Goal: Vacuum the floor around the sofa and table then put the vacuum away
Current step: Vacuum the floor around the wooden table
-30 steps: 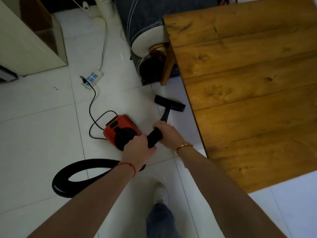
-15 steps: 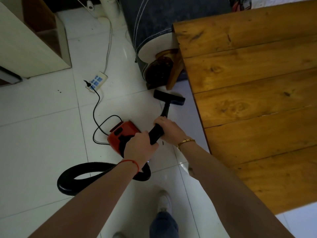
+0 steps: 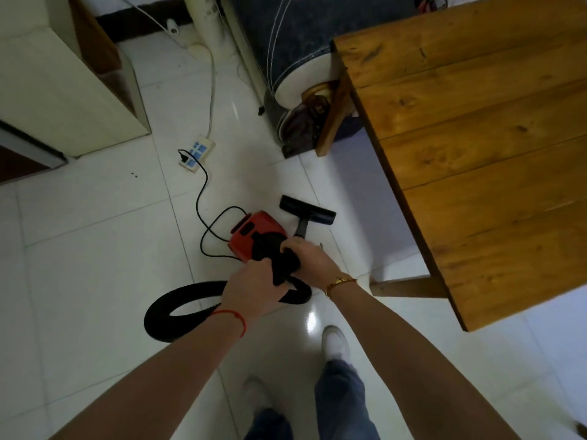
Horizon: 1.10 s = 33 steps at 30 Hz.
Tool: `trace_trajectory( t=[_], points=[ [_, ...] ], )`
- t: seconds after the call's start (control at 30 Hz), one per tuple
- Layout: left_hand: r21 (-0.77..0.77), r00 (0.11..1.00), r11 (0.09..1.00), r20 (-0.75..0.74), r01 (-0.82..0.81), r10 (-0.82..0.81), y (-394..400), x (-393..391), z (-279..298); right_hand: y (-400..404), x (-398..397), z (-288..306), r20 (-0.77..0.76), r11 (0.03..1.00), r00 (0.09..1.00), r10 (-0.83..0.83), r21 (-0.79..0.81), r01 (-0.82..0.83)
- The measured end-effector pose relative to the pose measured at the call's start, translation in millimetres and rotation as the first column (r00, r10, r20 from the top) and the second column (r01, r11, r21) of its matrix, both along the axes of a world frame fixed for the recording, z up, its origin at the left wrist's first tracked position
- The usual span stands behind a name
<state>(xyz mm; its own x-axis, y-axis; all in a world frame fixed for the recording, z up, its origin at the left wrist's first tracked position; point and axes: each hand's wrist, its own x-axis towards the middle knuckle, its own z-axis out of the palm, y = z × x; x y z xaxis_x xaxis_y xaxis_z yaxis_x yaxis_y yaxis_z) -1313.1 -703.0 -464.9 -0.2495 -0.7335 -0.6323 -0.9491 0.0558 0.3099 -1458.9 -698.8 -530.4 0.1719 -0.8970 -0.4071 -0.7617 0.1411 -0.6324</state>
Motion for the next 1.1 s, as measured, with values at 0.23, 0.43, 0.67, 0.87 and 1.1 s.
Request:
trace_trajectory(
  t=[0.23,0.43,0.67,0.87,1.1],
  points=[
    [-0.043,0.996,0.995,-0.029,0.087,-0.089,25,52,16,38,55,5,-0.008,0.997,0.997,-0.072,-0.033,0.072],
    [-0.069,0.993,0.991,-0.011,0.115,-0.116,18,62,8,35,60,3,-0.003,0.995,0.995,-0.102,-0.004,0.102],
    [-0.056,0.985,0.985,0.057,0.164,-0.161,-15,65,2,7,68,-6,0.024,0.992,0.992,-0.121,-0.019,0.122],
    [-0.059,0.99,0.988,0.035,0.14,-0.138,-56,34,-2,-39,35,-10,0.016,0.993,0.994,-0.11,-0.036,0.111],
    [-0.085,0.992,0.988,0.015,0.127,-0.126,-121,-17,-12,-104,-15,-16,0.004,0.991,0.992,-0.124,-0.047,0.124]
  ],
)
